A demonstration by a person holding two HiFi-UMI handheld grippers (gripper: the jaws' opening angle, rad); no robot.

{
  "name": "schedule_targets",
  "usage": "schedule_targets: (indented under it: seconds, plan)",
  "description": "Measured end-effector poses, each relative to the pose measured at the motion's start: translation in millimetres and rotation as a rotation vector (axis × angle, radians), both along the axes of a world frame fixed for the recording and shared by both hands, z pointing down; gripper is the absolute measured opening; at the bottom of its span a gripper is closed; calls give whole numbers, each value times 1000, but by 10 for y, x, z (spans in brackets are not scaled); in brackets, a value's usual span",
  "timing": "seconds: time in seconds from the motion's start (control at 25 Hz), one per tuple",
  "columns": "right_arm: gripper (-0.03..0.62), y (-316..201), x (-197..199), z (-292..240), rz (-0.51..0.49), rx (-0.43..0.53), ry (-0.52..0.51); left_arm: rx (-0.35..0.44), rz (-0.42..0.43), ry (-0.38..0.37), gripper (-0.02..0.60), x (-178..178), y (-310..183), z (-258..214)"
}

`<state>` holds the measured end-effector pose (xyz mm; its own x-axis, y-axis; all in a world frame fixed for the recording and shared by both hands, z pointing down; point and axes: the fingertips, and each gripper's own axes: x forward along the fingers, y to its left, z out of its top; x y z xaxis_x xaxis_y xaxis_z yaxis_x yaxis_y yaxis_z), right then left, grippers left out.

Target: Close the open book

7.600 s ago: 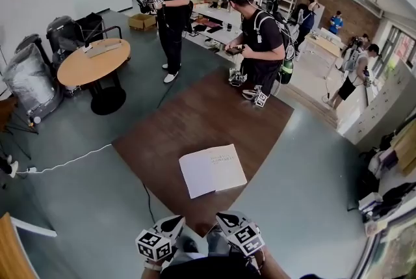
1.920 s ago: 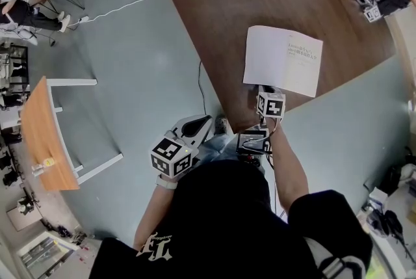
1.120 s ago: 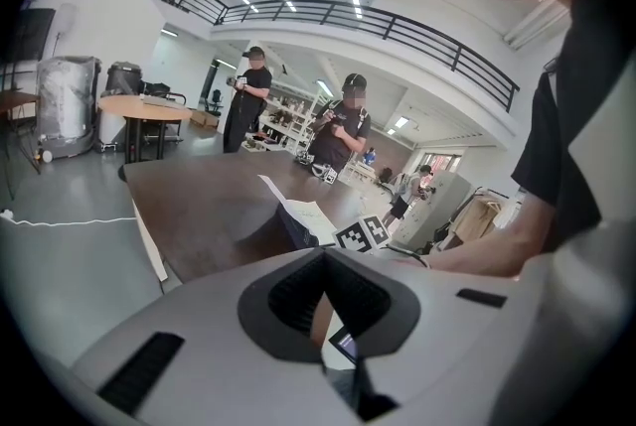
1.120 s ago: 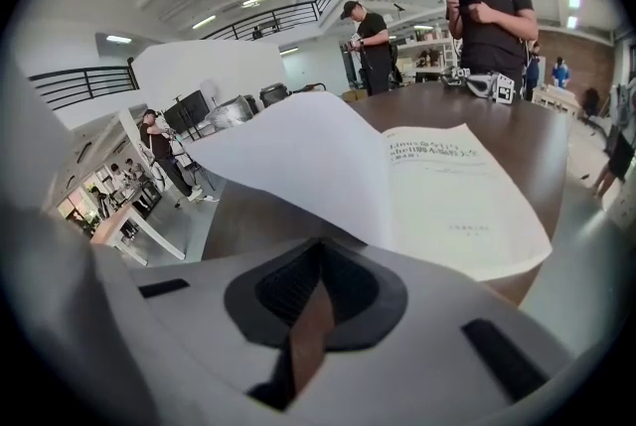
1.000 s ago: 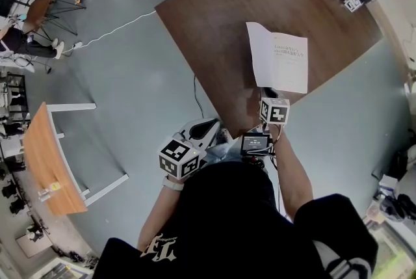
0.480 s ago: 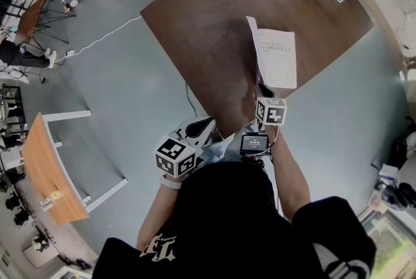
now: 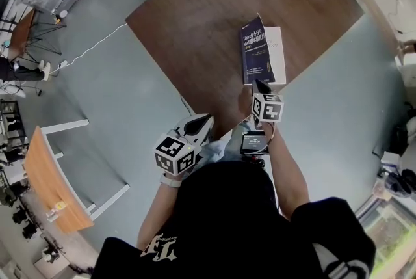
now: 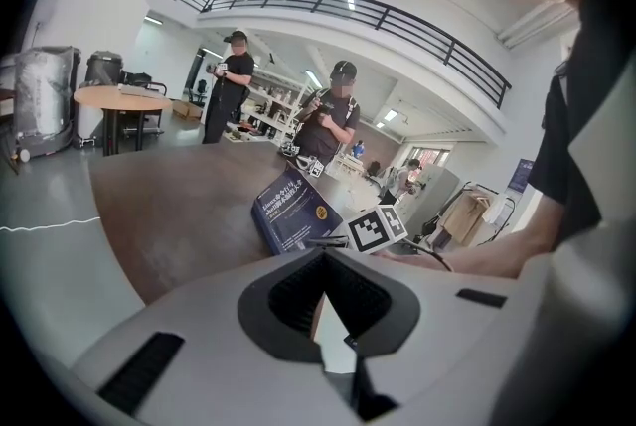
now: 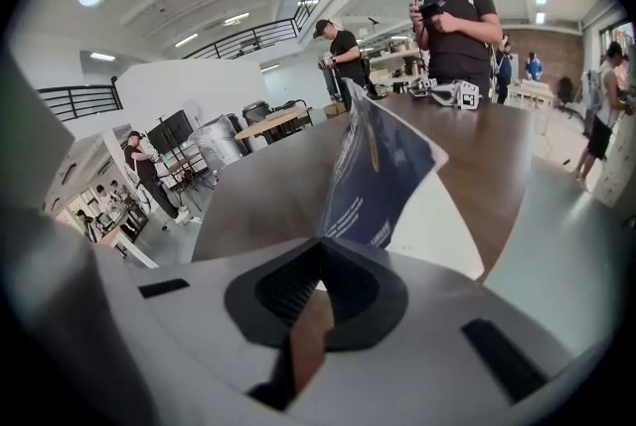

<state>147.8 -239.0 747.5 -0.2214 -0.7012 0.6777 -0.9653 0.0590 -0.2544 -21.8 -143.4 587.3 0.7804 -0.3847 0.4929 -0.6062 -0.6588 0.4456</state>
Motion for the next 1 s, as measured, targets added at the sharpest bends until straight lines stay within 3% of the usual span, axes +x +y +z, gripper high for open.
schedule_targets:
  seconds: [0.52,1.0]
  plan:
    - [-8,-36,585,129,48,-45,4,-1,27,-22,3,409,-343,197]
    - [-8,-70,1024,289,80,-110,15,-2,114,-70,3,918,-729,464]
